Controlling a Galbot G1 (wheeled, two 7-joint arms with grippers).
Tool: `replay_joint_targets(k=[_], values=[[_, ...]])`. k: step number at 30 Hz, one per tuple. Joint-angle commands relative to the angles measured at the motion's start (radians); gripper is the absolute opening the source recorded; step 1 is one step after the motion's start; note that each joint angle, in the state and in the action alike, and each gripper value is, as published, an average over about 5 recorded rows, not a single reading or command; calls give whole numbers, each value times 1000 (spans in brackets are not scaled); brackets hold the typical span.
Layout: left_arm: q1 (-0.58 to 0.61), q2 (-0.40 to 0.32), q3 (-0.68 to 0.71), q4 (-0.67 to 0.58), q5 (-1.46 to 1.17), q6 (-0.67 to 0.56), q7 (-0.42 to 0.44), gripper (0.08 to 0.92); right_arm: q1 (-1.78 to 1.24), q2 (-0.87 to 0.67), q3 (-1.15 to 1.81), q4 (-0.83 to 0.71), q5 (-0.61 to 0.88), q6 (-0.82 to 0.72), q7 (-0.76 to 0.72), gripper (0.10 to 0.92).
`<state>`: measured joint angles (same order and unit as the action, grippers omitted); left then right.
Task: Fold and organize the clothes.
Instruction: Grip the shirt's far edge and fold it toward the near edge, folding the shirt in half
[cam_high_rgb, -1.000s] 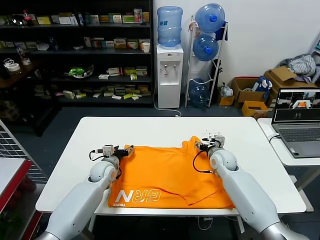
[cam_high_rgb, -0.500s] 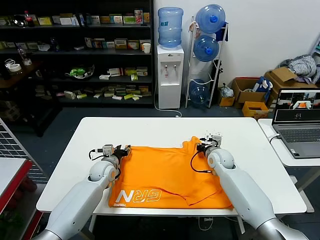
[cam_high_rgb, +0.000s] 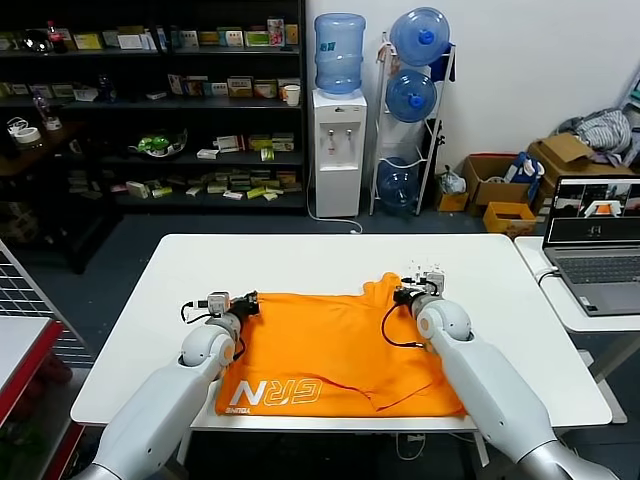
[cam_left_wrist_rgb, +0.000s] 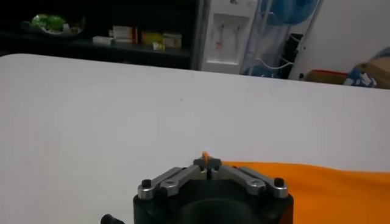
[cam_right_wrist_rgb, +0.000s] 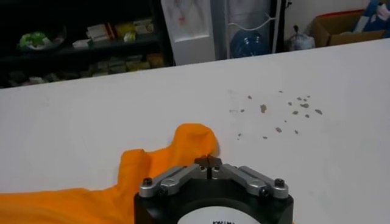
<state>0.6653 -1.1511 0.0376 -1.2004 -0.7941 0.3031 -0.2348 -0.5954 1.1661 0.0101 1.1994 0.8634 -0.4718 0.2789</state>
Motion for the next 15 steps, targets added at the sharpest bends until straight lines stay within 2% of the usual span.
replay_joint_targets(k=[1, 15], values=[[17, 11, -9, -60, 0, -20, -11, 98, -50, -45, 10, 116, 2, 54, 1, 124], [186, 110, -53, -374, -3, -27, -81, 92, -319, -216, 95, 449, 59, 34, 59, 124]])
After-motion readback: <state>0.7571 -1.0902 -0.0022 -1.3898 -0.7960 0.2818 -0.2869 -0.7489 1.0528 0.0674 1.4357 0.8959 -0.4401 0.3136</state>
